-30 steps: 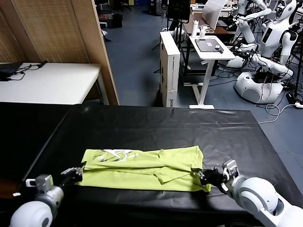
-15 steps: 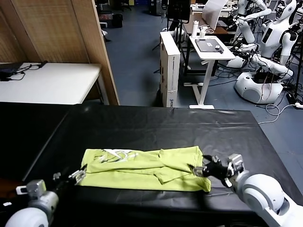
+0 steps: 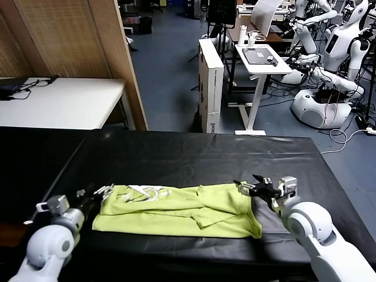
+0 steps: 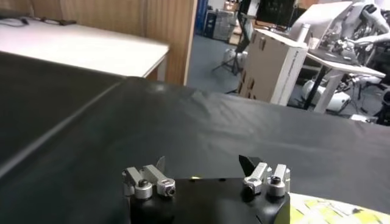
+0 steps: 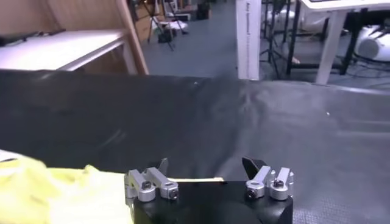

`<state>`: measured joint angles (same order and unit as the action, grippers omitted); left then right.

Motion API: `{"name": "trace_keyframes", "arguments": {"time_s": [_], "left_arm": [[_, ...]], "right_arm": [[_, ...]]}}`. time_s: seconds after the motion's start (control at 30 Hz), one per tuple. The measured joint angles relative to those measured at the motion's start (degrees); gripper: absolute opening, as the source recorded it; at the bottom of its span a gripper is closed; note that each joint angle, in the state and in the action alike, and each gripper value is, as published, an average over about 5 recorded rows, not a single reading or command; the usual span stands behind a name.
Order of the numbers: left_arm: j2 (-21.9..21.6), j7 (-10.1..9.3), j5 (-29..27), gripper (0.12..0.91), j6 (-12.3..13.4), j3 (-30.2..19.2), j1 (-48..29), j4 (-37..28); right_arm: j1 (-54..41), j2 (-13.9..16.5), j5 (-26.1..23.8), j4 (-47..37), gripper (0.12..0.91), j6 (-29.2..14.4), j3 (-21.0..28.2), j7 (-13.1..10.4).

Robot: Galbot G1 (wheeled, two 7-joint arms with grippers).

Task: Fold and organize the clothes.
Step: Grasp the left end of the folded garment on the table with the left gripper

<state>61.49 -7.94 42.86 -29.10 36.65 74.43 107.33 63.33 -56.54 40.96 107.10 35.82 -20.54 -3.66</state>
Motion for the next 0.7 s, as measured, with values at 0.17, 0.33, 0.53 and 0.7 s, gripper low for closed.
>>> {"name": "trace_keyframes", "arguments": {"time_s": [0.17, 0.33, 0.53, 0.7], "left_arm": [[0.52, 0.84, -1.03, 0.907, 0.27, -0.99, -0.83, -2.29], [0.83, 1.23, -1.73, 0.907, 0.55, -1.48, -1.02, -3.44], [0.67, 1.38, -1.69, 0.907, 0.58, -1.65, -0.92, -3.55], [0.67, 1.88, -1.56, 0.827, 0.57, -1.76, 0.01, -2.64]], "right_arm": [[-0.55, -1.63, -0.98, -2.08, 0.907, -0.23, 0.66, 0.0], [-0.78, -2.84, -1.36, -3.48, 0.896, -0.25, 0.9, 0.05], [-0.73, -3.21, -1.57, -4.13, 0.82, -0.37, 0.92, 0.42], [-0.58, -3.47, -1.98, -4.7, 0.555, -0.8, 0.94, 0.64]]}}
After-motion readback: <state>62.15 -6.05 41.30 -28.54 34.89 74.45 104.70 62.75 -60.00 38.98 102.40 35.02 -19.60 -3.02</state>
